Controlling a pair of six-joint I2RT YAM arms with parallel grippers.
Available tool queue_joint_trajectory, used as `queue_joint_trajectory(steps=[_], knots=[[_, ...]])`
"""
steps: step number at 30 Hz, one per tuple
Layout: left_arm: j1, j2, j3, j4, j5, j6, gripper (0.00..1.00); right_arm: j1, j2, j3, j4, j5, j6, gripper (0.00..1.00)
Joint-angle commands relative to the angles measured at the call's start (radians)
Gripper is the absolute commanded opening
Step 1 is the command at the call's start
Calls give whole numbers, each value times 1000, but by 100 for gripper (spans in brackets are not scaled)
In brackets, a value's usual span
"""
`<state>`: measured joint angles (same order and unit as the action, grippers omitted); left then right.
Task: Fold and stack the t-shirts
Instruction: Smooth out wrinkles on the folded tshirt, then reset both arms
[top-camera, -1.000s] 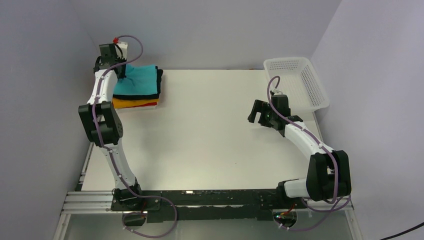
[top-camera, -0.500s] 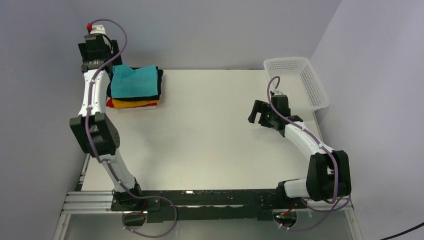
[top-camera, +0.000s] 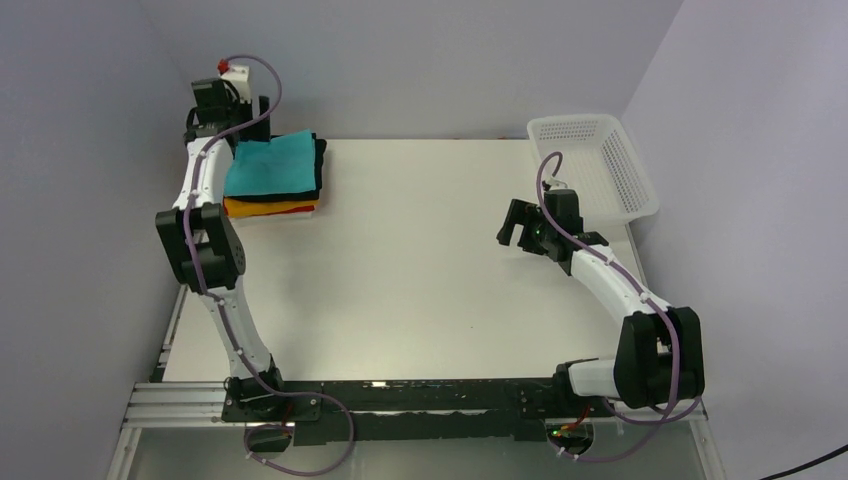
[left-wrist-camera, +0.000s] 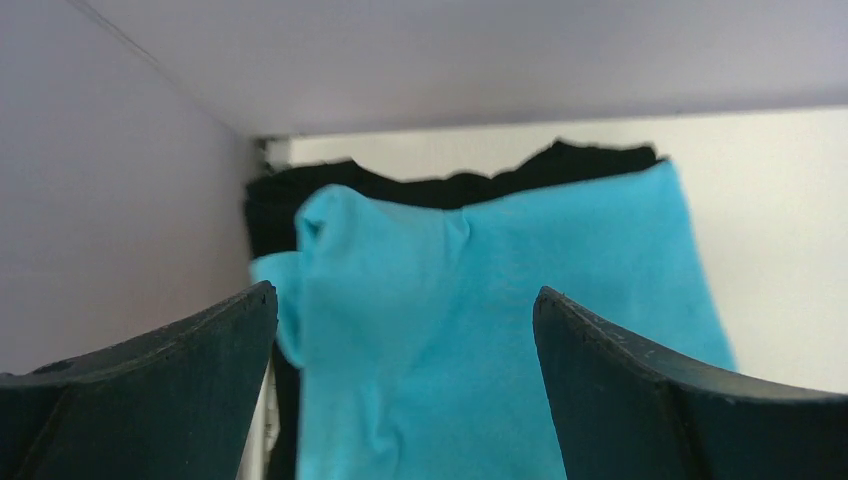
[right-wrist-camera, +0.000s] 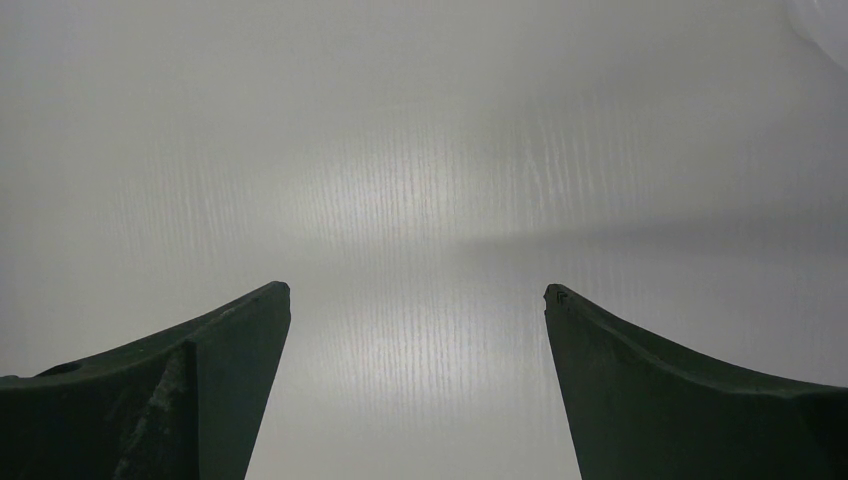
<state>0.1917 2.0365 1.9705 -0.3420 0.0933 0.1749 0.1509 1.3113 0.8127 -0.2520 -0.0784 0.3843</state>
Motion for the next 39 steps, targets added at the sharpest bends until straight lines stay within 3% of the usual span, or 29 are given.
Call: queue_joint_trajectory(steps=[1,12,20,25,32,39], knots=[[29,97,39,-12,75,-3,99,-5,3,26,-9,21,-12,100],[90,267,74,-41,147,-75,99,-4,50,54,-13,19,0,100],[109,211,77,-22,295,-166,99,-3,41,60,-13,11,2,100],[122,100,106,17,360,-338,99,-4,-1,49,-12,7,3,100],[120,-184,-108,78,109,-457,99,-5,-95,-2,0,-2,8,100],[115,-314,-370,176,206,-550,99,-4,-162,-41,9,-16,7,100]])
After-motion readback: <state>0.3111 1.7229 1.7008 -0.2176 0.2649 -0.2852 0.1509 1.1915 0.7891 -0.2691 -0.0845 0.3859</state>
